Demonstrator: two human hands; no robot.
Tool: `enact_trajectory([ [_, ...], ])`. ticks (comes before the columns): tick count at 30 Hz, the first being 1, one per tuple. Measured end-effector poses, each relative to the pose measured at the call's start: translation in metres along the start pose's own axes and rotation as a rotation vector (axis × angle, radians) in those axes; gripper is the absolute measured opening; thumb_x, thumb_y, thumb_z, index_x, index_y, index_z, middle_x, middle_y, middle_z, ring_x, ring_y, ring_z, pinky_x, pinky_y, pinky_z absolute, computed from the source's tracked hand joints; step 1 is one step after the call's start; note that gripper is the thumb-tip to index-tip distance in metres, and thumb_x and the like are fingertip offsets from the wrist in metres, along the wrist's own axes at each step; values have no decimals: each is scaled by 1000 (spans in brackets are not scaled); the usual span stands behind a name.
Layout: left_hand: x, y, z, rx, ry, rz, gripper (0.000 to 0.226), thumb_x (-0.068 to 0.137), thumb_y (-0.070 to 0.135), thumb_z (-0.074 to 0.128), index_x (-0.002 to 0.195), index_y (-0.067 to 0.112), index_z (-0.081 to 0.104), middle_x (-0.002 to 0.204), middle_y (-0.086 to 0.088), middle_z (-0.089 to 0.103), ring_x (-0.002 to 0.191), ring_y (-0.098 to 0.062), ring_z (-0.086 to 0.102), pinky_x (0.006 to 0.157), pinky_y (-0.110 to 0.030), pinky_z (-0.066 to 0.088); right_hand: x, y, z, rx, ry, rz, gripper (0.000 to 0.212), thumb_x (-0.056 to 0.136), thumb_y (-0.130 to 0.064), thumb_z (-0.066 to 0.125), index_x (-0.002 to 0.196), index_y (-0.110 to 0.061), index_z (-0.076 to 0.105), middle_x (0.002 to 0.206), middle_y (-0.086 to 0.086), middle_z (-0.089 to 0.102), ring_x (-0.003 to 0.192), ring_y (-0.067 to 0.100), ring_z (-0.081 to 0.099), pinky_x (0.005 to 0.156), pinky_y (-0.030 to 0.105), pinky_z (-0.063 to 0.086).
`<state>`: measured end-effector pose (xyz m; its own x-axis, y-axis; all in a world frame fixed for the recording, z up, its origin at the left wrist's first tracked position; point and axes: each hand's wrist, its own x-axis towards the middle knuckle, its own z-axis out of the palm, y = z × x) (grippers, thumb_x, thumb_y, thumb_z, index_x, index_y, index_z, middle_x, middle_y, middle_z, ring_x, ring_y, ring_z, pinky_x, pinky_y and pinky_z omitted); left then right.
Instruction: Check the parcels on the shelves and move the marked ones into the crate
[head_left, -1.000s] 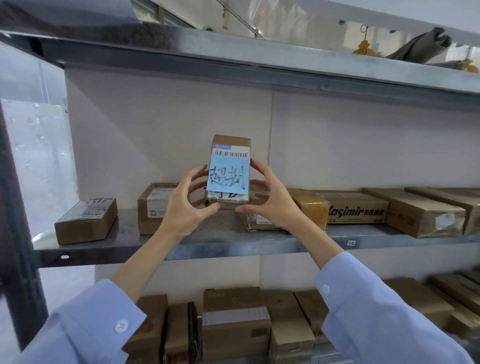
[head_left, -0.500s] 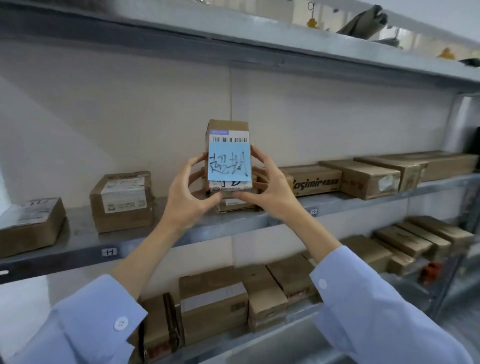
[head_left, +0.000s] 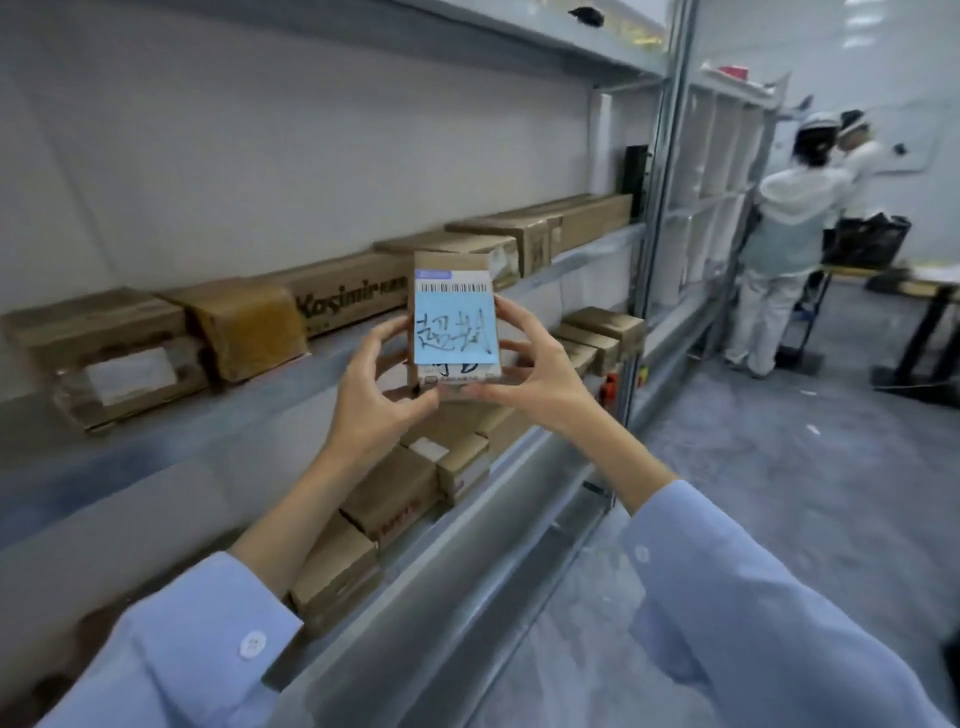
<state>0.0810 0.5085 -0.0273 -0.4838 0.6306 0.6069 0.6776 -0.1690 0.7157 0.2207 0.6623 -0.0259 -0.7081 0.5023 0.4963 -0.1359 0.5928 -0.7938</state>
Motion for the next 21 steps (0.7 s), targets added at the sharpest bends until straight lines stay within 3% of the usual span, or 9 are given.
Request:
enact_trajectory([
  [3,9,-2,74,-89,-88,-3,77,66,38,80,134,24,48,135,11,55,122,-7,55,102,-38,49,-23,42,-55,-4,69,91,107,58,-45,89,149,-36,33,141,-13,50,123,11,56,95,45,55],
  [6,19,-3,150,-155,-171,-28,75,68,28,87,133,21,50,129,14,59,119,-1,56,99,-39,51,-44,80,-112,-11,156,165,103,63,-34,90,150,-31,34,135,-13,53,121,12,56,93,45,56],
  [9,25,2,226,-226,-241,-37,77,66,25,89,133,18,51,128,8,62,116,-4,59,93,-28,54,-66,118,-168,-32,213,229,102,63,-35,89,149,-30,36,134,-14,54,120,14,57,91,45,56],
  [12,30,10,300,-288,-306,-42,76,68,15,89,134,17,51,131,4,60,117,-6,59,81,-15,52,-89,152,-224,-59,264,289,97,69,-22,89,149,-28,35,137,-15,51,119,8,56,90,40,57],
  [16,32,11,397,-361,-429,-78,76,71,15,87,136,24,49,135,9,57,121,-11,57,82,-33,59,-122,191,-292,-75,343,360,94,70,-23,89,147,-33,36,135,-23,50,118,5,56,87,33,57],
  [21,33,25,505,-432,-554,-109,76,73,12,85,138,25,47,138,11,54,122,-6,55,77,-25,58,-161,232,-367,-103,455,453,93,72,-24,88,148,-29,35,142,-17,47,123,6,53,91,34,55],
])
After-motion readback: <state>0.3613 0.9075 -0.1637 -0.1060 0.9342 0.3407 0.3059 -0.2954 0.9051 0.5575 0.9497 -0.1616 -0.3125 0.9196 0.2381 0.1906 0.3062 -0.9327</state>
